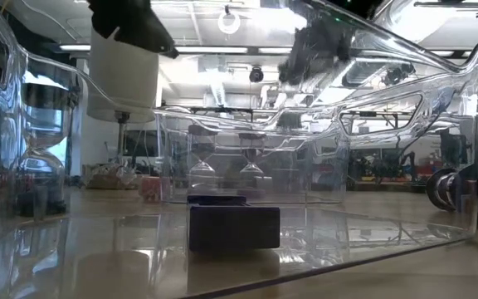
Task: Pick & Place Office items
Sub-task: Put the light blue hourglass into the middle transparent bin
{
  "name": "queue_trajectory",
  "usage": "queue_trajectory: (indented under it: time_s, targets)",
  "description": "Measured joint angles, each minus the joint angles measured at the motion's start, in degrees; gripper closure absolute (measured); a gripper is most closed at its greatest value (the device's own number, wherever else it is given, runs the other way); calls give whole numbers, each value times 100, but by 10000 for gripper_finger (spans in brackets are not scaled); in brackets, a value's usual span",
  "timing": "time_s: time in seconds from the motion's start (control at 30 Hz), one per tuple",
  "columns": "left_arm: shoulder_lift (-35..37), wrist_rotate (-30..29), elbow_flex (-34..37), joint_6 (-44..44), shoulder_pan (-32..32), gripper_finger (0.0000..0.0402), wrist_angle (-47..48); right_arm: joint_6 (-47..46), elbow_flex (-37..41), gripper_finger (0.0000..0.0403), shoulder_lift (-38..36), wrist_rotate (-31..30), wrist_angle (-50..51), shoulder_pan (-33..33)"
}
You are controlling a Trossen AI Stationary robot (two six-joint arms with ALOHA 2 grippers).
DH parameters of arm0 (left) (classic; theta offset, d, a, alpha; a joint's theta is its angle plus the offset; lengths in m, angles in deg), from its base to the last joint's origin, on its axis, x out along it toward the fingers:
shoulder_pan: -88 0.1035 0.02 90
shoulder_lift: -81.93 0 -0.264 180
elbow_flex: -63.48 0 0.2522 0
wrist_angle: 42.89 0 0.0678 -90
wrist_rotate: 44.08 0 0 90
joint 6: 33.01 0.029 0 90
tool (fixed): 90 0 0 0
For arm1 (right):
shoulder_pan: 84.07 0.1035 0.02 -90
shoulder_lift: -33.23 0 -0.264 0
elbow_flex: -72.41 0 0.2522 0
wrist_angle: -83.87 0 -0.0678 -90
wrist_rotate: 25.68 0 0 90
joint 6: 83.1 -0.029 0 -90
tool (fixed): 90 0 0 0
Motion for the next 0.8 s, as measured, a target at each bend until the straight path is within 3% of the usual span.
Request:
queue_trajectory:
  time_s: [0.27, 0.8]
  targets:
    - [0, 77, 8, -522, 0, 144, 528, -198, 742, 224, 113, 719, -897, -540]
    - [0, 686, 15, -628, 15, 144, 439, -241, 919, 221, 812, 860, -1195, -690]
